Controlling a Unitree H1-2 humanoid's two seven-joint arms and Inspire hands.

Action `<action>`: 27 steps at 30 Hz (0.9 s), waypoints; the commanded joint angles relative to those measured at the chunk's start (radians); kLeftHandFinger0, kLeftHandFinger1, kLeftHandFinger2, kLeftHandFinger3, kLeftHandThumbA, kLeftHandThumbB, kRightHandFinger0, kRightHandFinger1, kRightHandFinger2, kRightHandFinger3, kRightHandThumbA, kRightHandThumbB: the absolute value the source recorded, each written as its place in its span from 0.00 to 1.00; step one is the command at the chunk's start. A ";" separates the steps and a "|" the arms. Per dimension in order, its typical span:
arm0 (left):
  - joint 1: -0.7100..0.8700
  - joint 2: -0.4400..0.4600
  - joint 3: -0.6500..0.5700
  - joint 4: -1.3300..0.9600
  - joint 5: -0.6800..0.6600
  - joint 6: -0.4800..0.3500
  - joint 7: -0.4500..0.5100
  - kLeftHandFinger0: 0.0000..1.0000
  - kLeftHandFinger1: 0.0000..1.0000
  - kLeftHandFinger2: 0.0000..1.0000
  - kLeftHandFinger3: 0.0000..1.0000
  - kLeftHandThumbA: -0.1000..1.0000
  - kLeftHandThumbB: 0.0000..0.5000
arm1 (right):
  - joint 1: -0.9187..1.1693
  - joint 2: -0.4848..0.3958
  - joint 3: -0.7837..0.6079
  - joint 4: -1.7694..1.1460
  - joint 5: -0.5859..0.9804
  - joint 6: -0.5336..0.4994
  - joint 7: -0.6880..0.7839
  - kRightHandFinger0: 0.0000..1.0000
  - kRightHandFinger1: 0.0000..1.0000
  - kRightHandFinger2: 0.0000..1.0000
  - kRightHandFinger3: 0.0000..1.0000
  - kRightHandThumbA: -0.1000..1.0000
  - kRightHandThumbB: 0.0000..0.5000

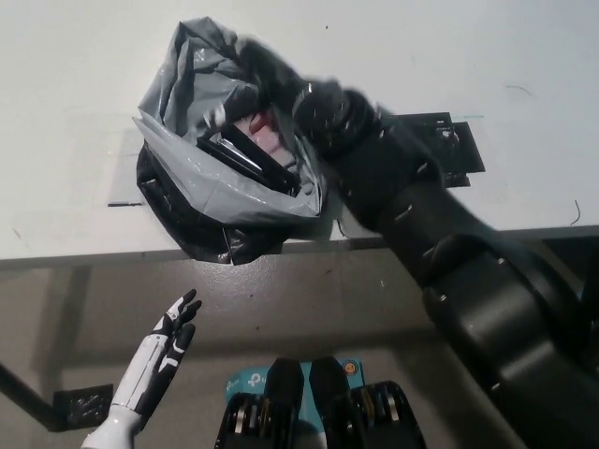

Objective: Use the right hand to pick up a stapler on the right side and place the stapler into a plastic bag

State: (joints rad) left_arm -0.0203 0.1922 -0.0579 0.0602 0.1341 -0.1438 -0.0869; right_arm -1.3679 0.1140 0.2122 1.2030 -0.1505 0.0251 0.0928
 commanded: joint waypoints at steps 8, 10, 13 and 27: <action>-0.028 0.013 0.002 -0.020 0.007 -0.022 -0.001 1.00 1.00 1.00 1.00 1.00 0.56 | 0.055 -0.176 -0.224 -1.006 0.277 0.208 0.151 1.00 1.00 1.00 1.00 0.94 0.90; -0.032 0.014 0.006 -0.014 0.010 -0.027 0.005 1.00 1.00 1.00 1.00 1.00 0.55 | 0.096 -0.203 -0.241 -1.110 0.290 0.238 0.149 1.00 1.00 1.00 1.00 0.93 0.94; -0.041 0.016 0.012 -0.007 -0.004 -0.030 0.001 1.00 1.00 1.00 1.00 1.00 0.59 | 0.254 -0.312 -0.280 -1.393 0.297 0.277 0.163 1.00 1.00 1.00 1.00 0.99 0.92; -0.131 0.008 0.032 0.059 -0.026 -0.042 0.016 1.00 1.00 1.00 1.00 1.00 0.68 | 0.979 -0.433 -0.395 -2.150 0.332 0.060 0.027 1.00 1.00 1.00 1.00 1.00 0.87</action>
State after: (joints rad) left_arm -0.0303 0.1916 -0.0567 0.1176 0.1335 -0.1317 -0.0867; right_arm -0.7583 -0.1125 0.0409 0.2749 -0.0497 0.1420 0.1427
